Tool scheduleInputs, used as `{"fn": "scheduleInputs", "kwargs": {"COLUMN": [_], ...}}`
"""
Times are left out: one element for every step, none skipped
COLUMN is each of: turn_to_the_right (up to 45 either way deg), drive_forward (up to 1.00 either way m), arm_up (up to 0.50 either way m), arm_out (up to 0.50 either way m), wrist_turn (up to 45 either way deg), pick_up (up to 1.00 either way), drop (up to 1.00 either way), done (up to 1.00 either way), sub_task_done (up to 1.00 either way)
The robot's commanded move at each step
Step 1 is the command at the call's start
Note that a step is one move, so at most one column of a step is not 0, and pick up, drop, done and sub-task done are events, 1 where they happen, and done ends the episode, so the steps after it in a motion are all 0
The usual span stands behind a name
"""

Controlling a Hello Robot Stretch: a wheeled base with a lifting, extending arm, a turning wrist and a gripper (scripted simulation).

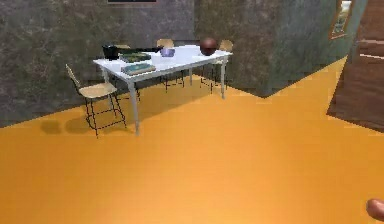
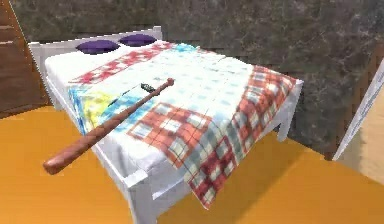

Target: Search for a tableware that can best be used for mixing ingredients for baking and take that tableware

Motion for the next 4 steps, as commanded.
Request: {"fn": "scheduleInputs", "kwargs": {"turn_to_the_right": [0.0, 27.0, 0.0, -18.0], "drive_forward": [0.70, 0.00, 0.05, 0.00], "arm_up": [0.00, 0.00, 0.00, 0.00], "arm_out": [0.00, 0.00, 0.00, 0.00], "wrist_turn": [0.0, 0.0, 0.0, 0.0], "pick_up": [0.00, 0.00, 0.00, 0.00], "drop": [0.00, 0.00, 0.00, 0.00], "done": [0.00, 0.00, 0.00, 0.00], "sub_task_done": [0.00, 0.00, 0.00, 0.00]}}
